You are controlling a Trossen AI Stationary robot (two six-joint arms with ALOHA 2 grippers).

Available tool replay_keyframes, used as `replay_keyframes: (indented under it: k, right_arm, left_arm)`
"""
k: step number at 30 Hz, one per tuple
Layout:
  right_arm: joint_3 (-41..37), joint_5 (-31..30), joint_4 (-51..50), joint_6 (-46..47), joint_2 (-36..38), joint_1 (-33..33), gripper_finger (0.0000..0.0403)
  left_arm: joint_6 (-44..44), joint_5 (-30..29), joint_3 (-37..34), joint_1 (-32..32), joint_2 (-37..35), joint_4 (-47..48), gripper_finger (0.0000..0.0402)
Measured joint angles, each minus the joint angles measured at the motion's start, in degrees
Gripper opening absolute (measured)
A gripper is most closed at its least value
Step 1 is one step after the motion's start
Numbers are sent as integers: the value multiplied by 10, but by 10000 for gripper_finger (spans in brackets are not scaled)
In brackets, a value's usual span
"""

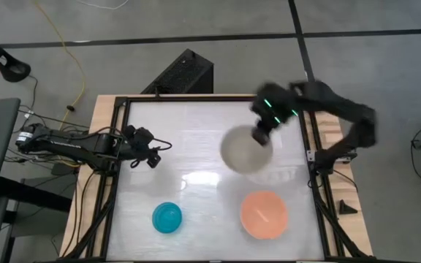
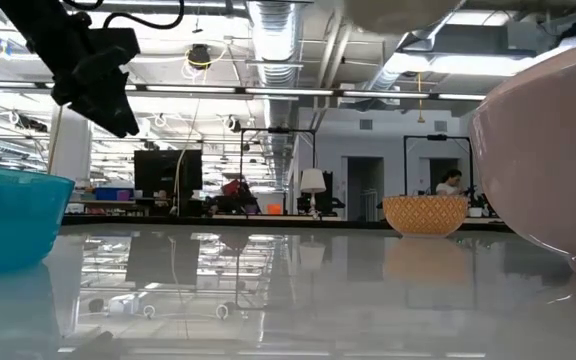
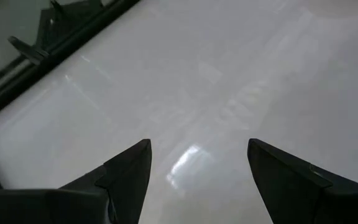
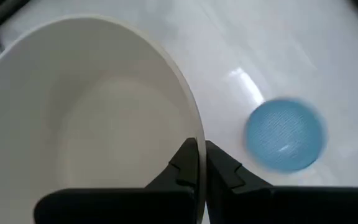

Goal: Nest bowls inside each other
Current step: Stack the gray bowl on top of the light orange bowl

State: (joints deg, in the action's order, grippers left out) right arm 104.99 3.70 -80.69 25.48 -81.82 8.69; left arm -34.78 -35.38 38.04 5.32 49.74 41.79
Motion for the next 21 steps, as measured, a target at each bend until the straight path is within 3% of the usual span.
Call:
replay_keyframes:
  k: [6, 10, 15, 21]
  right_arm:
    - [-288, -96, 168, 287, 180, -221, 35]
    - [-414, -182, 255, 463, 230, -356, 33]
    - [-456, -222, 247, 621, 207, -464, 33]
    - [-456, -251, 212, 722, 150, -512, 33]
  left_arm:
    - [29, -29, 0, 0, 0, -12, 255]
    - [60, -41, 0, 0, 0, -32, 255]
    - [102, -35, 0, -5, 0, -44, 255]
    - [104, -26, 0, -27, 0, -45, 255]
